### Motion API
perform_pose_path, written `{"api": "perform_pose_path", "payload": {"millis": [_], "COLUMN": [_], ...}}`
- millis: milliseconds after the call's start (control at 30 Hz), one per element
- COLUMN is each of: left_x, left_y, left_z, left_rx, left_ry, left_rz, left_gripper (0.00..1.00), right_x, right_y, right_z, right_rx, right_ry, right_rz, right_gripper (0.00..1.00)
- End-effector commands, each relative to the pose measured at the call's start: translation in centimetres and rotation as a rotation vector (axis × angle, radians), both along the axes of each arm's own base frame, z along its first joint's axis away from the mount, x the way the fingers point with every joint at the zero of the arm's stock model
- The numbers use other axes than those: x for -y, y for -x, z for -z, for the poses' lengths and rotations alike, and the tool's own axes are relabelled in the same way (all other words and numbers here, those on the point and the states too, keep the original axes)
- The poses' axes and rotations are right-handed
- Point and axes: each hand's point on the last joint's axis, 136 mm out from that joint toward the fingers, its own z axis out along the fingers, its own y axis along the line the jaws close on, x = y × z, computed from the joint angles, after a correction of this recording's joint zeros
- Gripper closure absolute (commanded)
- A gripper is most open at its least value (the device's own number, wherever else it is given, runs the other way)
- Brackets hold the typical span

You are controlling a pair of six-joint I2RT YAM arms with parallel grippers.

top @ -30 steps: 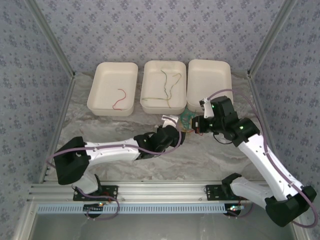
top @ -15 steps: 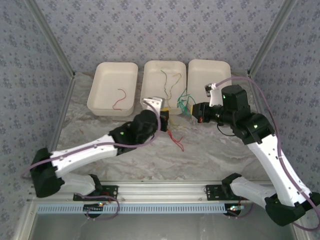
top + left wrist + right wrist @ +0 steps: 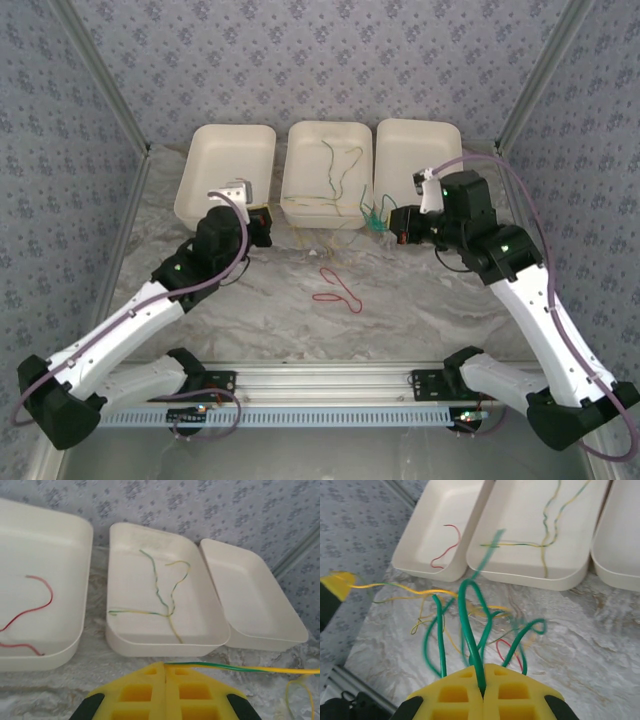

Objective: Untangle the cables

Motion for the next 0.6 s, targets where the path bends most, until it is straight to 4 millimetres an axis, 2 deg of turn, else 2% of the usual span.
{"api": "perform_pose_path", "payload": {"millis": [0,67,200,300,367,567], "left_x": [-3.6,-5.3,-6.4,-8.2,-8.9,-9.8], "left_y": [0.2,0.4,0.7,0.9,1.1,1.6], "left_z": [1.0,2.1,4.3,6.4,7.5,8.8], "left_rx": [-0.079,-0.124,-0.191,-0.259,-0.291,-0.331], "left_ry": [0.025,0.033,0.032,0.009,0.030,0.015], "left_rz": [-0.104,-0.153,-0.179,-0.252,-0.265,-0.308], "left_gripper": [1.00,1.00,1.00,1.00,1.00,1.00], "right_x": [2.2,3.1,3.6,4.0,4.8,8.6], "right_y": [-0.1,-0.2,-0.1,0.4,0.5,0.5], "right_z": [0.9,0.6,0.3,0.1,-0.2,-0.1], "right_rx": [0.001,0.016,0.028,0.026,0.031,0.026], "right_ry": [0.050,0.047,0.049,0.050,0.052,0.071], "right_rz": [0.078,0.113,0.122,0.119,0.145,0.318], "right_gripper": [1.00,1.00,1.00,1.00,1.00,1.00]}}
